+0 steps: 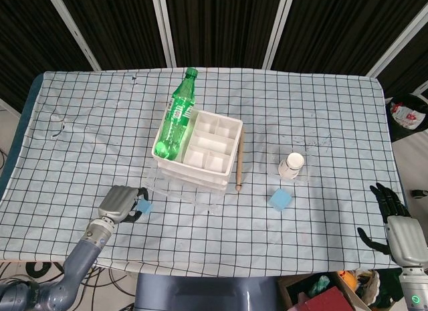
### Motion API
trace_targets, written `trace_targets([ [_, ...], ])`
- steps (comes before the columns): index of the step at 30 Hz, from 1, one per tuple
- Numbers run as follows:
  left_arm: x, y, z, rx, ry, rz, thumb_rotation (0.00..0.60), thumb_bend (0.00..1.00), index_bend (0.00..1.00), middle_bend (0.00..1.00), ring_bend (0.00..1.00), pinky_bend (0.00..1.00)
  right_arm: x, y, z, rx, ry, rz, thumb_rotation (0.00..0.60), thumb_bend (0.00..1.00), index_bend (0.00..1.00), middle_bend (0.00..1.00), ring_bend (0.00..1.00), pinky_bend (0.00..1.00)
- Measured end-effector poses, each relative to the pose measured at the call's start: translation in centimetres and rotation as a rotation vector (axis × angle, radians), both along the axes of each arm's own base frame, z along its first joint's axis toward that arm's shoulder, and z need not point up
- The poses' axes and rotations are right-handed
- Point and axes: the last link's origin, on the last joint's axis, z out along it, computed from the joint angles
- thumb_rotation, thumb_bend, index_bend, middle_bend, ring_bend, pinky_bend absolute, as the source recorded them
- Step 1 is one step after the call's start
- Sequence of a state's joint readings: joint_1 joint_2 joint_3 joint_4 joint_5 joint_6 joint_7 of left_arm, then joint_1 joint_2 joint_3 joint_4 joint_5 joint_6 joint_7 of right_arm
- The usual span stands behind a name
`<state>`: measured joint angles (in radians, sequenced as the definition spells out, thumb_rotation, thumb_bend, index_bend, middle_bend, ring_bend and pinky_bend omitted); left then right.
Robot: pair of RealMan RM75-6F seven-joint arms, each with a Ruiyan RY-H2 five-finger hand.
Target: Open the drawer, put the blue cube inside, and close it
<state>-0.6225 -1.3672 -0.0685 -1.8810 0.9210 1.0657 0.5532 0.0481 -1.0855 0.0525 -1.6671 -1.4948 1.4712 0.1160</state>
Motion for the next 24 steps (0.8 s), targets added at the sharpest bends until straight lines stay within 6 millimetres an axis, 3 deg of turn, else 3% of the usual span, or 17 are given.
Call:
trace_targets([
  [13,8.4,-2.5,7.9,0.101,-0.185,-0.219,0.600,0.39,0.50,1.00,0.96,0.89,0.1,0.1,-0.1,0.001,0.006,0.005,0.600,0.25,0.00,0.00,0.00,0.18],
  [24,11.6,-1.2,7.9,0.134,-0.216,-0.278,0.600,0.39,0.50,1.00,0.96,0.89,0.1,0.1,-0.1,0.001,0.004,0.005,0.600,0.25,0.00,0.00,0.00,0.18],
])
